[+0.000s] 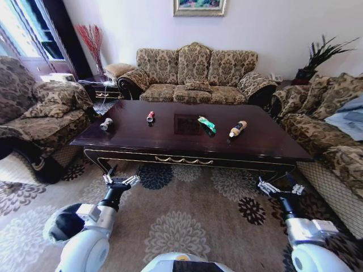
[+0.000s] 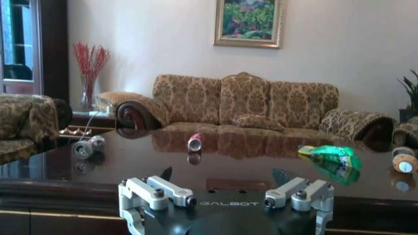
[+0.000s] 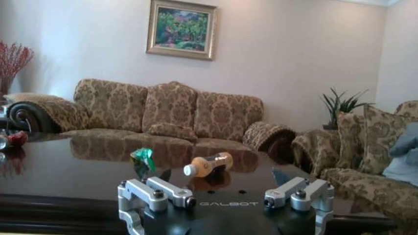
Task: Move to the front of the table and place the trash on the table into the trash bin.
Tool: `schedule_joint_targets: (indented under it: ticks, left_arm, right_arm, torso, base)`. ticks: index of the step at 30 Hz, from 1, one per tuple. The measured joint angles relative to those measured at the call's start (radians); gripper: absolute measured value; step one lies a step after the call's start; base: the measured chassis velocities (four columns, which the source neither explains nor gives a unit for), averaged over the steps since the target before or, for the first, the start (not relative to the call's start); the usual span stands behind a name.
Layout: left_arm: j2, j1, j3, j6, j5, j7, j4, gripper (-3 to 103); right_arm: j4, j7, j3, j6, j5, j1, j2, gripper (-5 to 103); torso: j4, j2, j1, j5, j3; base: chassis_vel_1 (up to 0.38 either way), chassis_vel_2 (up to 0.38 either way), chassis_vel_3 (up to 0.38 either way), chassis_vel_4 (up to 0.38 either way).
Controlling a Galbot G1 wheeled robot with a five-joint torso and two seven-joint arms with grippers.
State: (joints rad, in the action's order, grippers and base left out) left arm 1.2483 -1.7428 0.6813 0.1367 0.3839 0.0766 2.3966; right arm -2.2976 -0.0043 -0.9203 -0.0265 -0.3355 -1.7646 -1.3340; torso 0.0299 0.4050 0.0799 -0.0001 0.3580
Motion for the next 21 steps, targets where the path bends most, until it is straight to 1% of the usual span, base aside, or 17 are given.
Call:
schedule_joint_targets:
  ticks: [14, 21]
  left_arm:
    - [-0.004, 0.002, 0.003, 0.002, 0.0, 0.0, -0.002, 100]
    - [0.016, -0.013, -0.004, 0.002, -0.01, -0.007, 0.012, 100]
  right_arm:
    - [0.008, 0.005, 0.016, -0.001, 0.03, 0.014, -0.001, 100]
    - [0.019, 0.006, 0.02, 0.033, 0.031, 0.007, -0.007, 100]
  torso:
    - [0.0, 0.0, 0.0, 0.0001, 0.0]
    - [0.0, 0.0, 0.0, 0.0001, 0.0]
  base:
    - [0.0, 0.0, 0.0, 0.0]
    - [0.018, 0.018, -0.014, -0.017]
